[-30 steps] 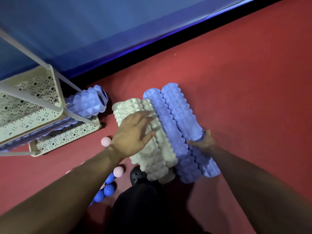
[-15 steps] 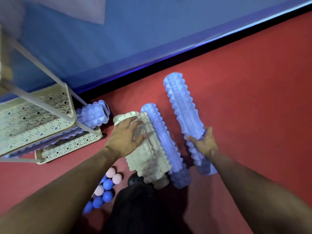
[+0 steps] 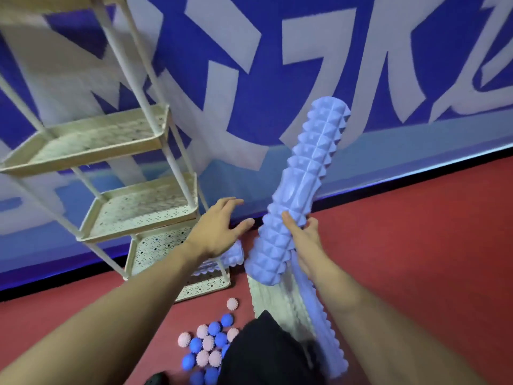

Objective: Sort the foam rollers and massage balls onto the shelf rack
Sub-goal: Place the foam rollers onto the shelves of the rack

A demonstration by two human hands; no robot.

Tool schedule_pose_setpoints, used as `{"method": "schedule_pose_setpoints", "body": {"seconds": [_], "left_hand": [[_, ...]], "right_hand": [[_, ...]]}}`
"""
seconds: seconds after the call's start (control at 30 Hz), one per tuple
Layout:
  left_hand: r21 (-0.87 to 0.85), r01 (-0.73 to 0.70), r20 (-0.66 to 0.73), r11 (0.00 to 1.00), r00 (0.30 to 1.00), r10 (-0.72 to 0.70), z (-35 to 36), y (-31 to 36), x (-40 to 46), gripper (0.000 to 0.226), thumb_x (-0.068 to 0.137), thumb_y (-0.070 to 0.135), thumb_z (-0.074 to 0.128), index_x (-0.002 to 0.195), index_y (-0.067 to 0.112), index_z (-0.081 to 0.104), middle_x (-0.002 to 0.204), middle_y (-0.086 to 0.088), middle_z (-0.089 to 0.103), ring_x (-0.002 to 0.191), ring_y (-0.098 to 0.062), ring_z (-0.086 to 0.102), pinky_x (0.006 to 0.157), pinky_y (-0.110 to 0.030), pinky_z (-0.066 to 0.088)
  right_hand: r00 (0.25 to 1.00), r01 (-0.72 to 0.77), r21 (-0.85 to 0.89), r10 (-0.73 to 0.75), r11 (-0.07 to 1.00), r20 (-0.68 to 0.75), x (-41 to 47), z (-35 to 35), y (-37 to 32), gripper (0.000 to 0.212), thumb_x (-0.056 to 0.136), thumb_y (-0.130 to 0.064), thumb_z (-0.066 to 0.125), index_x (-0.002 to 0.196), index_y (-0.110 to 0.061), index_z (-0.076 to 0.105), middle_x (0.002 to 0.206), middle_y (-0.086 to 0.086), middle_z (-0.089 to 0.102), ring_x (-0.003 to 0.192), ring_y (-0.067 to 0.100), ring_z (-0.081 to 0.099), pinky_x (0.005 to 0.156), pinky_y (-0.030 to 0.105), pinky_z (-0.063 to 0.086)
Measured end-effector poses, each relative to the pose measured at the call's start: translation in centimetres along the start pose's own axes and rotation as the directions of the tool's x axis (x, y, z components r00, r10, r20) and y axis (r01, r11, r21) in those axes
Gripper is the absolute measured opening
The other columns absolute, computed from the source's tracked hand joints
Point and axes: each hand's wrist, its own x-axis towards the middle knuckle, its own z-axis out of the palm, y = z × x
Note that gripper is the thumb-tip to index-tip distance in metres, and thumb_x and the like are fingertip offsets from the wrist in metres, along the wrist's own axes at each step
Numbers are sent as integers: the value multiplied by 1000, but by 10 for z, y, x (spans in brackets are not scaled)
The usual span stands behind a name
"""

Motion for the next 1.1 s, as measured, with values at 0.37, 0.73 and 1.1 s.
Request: {"method": "schedule_pose_setpoints", "body": {"seconds": [0.37,0.73,1.1], "left_hand": [[-83,122,-21,989,992,-124,-118,-8,-115,116,66,70,78,155,31,15,139,7,54,120,-19,58,96,-33,46],[184,278,-241,943,943,-230,-200,-48,-197,108,47,74,77,138,28,38,121,1,57,108,-24,56,88,-42,52],[637,192,-234,746,971,-50,-222,-70,-240,116,58,73,76,152,25,28,134,-2,49,120,-28,50,97,-43,46]], "right_hand": [[821,-315,194,164,929,546,-125,141,-51,94,71,-46,87,146,-12,39,131,11,67,106,19,69,88,34,56],[731,568,-486,-134,664,669,-170,173,-112,26,90,-49,69,103,-27,68,99,-15,71,91,1,65,85,27,50],[456,842,-517,-308,-155,835,-165,164,-167,77,74,-65,75,139,-30,52,142,-6,47,131,19,42,109,39,36]]}}
